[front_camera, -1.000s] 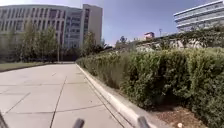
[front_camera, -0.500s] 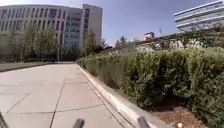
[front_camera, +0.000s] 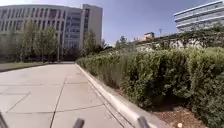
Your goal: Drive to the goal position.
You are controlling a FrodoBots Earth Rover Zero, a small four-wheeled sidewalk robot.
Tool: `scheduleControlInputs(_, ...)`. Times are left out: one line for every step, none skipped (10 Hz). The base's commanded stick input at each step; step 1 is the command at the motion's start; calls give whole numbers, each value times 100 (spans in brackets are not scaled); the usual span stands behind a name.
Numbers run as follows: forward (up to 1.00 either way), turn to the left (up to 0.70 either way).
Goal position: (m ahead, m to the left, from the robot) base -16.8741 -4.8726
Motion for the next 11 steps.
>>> scheduleControlInputs(70,35)
scheduleControlInputs(70,35)
scheduleControlInputs(70,35)
scheduleControlInputs(70,35)
scheduleControlInputs(70,35)
scheduleControlInputs(70,35)
scheduleControlInputs(70,35)
scheduleControlInputs(70,35)
scheduleControlInputs(70,35)
scheduleControlInputs(70,35)
scheduleControlInputs(70,35)
